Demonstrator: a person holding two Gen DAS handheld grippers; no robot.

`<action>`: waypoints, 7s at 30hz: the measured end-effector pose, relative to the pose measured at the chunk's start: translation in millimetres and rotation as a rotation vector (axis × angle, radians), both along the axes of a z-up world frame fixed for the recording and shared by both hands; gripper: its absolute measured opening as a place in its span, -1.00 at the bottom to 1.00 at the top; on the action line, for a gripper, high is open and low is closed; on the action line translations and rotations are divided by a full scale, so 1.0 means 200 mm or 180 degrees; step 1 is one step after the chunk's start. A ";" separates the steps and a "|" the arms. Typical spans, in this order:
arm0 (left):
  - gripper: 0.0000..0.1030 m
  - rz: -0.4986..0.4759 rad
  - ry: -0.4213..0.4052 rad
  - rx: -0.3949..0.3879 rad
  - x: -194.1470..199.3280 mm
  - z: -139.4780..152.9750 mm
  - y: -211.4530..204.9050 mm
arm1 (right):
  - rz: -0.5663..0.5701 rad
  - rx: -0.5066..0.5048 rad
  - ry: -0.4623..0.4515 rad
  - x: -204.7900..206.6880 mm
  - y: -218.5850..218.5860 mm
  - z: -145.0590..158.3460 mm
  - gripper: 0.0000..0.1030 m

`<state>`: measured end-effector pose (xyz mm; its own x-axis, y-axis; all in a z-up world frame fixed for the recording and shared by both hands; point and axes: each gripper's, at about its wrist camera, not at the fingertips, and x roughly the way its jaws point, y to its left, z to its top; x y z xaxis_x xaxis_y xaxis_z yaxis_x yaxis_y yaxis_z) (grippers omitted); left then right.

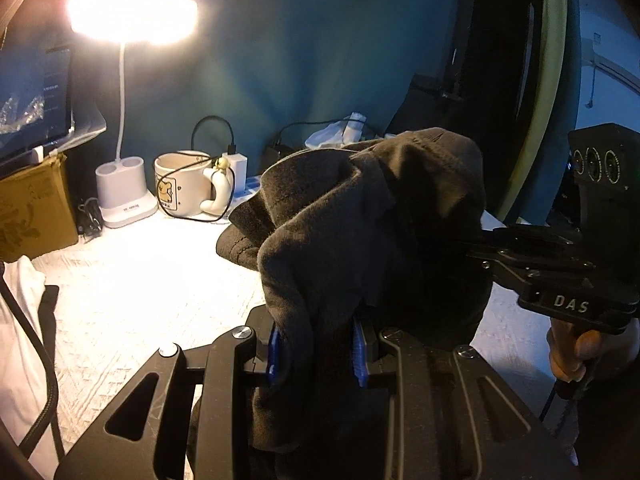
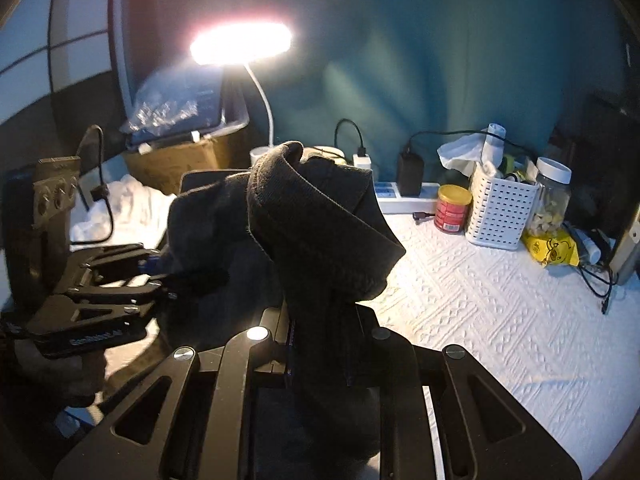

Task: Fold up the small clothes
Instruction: 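Lift the held shirt up off the table with both grippers, then lower the folded brown shirt onto the cloth with both grippers, then open both grippers to release the folded shirt on the cloth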

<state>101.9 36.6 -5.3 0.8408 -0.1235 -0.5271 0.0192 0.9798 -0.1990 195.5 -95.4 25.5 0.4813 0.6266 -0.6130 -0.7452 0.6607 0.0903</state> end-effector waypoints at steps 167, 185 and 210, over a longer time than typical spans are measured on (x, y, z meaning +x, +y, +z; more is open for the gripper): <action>-0.36 0.1083 0.0901 0.0504 0.22 -0.28 1.07 | -0.0100 -0.0119 0.1001 0.66 0.94 -0.59 0.08; -0.36 0.1145 0.0852 0.0337 -0.04 -0.22 0.97 | -0.0392 -0.0285 0.0961 0.47 0.77 -0.53 0.08; -0.36 0.1027 0.0813 0.0252 -0.31 -0.26 0.73 | -0.0197 -0.0143 0.1143 -0.02 0.48 -0.53 -0.15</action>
